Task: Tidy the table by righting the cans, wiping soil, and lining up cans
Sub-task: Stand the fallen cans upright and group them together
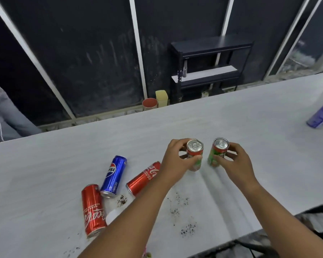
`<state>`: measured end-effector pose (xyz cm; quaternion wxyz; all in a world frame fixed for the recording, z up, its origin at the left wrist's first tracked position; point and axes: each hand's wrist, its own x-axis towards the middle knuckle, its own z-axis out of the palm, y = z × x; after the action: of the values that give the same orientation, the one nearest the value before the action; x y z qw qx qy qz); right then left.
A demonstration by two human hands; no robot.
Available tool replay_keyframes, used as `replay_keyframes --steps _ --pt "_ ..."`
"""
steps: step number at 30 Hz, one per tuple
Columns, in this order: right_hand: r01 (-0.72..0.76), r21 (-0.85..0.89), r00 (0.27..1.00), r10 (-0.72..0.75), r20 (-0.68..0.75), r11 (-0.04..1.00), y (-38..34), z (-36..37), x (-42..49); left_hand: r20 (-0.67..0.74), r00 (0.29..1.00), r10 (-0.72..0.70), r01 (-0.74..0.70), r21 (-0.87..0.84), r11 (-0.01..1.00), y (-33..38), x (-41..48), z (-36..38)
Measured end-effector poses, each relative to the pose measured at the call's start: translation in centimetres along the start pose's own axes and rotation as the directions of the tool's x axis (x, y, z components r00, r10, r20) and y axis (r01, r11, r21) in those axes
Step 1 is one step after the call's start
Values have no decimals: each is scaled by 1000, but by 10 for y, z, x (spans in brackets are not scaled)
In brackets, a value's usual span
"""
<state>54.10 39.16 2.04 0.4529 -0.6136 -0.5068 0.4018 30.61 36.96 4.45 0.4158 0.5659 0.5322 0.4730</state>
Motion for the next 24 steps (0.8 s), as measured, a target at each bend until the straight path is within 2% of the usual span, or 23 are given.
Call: replay_keyframes --steps 7,19,24 --pt "32 -35 999 -32 -7 999 11 -17 21 54 998 -39 36 52 998 -13 31 43" --pt "7 -111 1000 -6 13 994 34 -26 34 60 996 -68 61 106 993 -18 39 62" --pt "-43 -136 997 34 -73 990 41 -27 9 58 989 -134 127 101 987 -20 14 46"
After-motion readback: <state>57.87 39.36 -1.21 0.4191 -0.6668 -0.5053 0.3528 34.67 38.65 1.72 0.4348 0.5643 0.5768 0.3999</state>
